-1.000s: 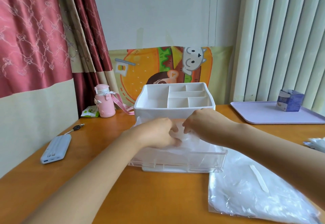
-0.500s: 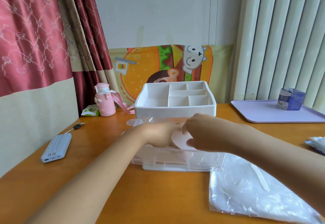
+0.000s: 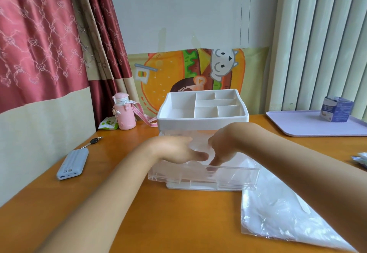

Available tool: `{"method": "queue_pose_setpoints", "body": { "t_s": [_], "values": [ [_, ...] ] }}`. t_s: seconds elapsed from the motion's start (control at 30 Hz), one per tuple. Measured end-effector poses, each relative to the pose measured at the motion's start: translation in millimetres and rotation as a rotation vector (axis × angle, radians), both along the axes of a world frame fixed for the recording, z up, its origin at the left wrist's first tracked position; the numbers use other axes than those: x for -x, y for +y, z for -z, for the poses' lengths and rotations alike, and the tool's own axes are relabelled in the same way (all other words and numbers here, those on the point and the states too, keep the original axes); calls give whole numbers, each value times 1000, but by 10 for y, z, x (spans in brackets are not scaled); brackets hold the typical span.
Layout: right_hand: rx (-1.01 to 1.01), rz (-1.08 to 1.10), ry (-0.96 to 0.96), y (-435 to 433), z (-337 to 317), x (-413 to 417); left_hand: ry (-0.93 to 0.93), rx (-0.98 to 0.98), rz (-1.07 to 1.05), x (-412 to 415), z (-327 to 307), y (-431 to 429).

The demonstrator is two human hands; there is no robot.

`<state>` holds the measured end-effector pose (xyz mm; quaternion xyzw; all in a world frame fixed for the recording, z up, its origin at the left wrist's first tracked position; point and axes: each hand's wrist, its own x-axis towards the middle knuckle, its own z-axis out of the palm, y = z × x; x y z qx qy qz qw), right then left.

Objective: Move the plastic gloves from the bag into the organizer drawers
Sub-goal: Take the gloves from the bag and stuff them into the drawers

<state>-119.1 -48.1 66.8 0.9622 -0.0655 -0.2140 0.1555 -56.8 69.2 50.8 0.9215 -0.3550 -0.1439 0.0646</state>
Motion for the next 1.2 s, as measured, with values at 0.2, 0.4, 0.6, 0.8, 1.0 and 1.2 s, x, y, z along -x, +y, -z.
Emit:
{"method": "queue_pose_setpoints", "body": {
  "t_s": [0.2, 0.4, 0.6, 0.8, 1.0, 1.2],
  "values": [
    [-9, 5, -5, -62, 12, -32, 88, 260, -88, -21, 78, -100],
    [11, 18, 6, -98, 3, -47, 91, 229, -102, -72, 24, 1],
    [-138, -6, -269, -181, -150, 229, -28, 217, -93, 100, -172, 199],
    [-389, -57, -875, -511, -253, 874, -301, 850, 79, 623, -128, 86],
    [-372, 207, -1083, -1063, 144, 1347, -154, 950, 356, 1231, 413, -460],
    [-534, 554, -741, -1892, 687, 1562, -114, 695, 355, 1336, 962, -1042]
  ]
}}
